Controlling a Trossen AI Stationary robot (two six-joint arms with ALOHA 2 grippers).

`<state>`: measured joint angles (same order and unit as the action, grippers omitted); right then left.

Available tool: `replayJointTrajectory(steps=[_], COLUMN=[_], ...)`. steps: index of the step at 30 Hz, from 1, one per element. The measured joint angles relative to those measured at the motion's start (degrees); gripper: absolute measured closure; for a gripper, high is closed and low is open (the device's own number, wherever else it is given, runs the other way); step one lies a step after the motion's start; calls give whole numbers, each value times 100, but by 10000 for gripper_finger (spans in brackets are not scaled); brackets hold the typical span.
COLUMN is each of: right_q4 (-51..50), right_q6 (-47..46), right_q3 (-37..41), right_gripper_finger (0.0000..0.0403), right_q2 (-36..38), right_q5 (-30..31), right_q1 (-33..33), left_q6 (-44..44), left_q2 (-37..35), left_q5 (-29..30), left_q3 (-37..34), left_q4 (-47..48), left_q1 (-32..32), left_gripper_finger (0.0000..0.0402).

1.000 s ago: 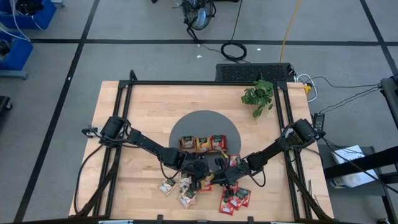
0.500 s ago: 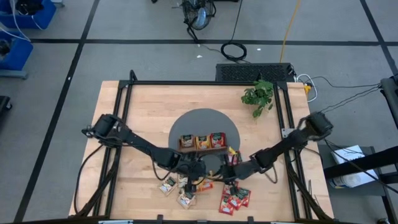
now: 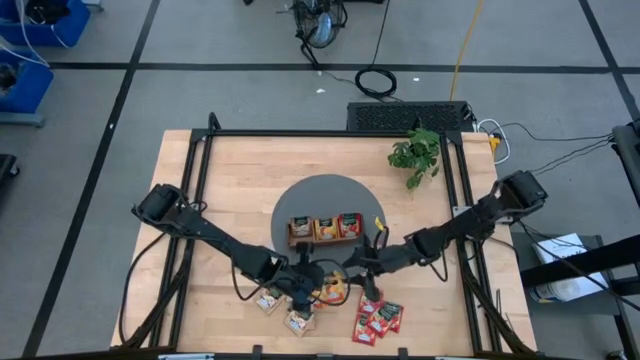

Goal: Pick & Place Tea
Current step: Put the yellow tea bag into the middle section of the wooden organizer

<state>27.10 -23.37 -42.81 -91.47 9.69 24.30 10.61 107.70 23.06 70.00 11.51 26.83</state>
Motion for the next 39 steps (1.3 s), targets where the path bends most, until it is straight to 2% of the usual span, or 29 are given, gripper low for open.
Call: replayJointTrajectory(steps=[6, 9, 13, 20, 24, 29, 32, 39], right_q4=[16, 0, 95, 91, 91, 213, 241, 333], right_q6=[-151, -127, -39, -60, 76, 421, 529, 898], right_q3=[-8, -8, -8, -9, -10, -11, -12, -19], right_gripper_finger=[229, 236, 254, 290, 323, 392, 397, 402], right_q2=[-167, -167, -167, -167, -167, -166, -165, -163], right_q5=[-503, -546, -571, -1146, -1293, -1288, -1276, -1125], right_q1=[-299, -380, -473, -683, -756, -782, -839, -1011], left_q6=[0, -11, -118, -148, -146, -160, -230, -457], left_q2=[0, 0, -1, -4, -4, -4, -4, -275], left_q5=[90, 90, 90, 88, 88, 88, 211, 1239], left_q3=[0, 2, 2, 4, 7, 7, 7, 9], left_q4=[-6, -23, -106, -114, -118, -120, -114, 172], left_q1=[-5, -15, -21, -107, -137, -140, -133, 91], left_gripper_finger=[393, 397, 389, 395, 388, 397, 382, 310])
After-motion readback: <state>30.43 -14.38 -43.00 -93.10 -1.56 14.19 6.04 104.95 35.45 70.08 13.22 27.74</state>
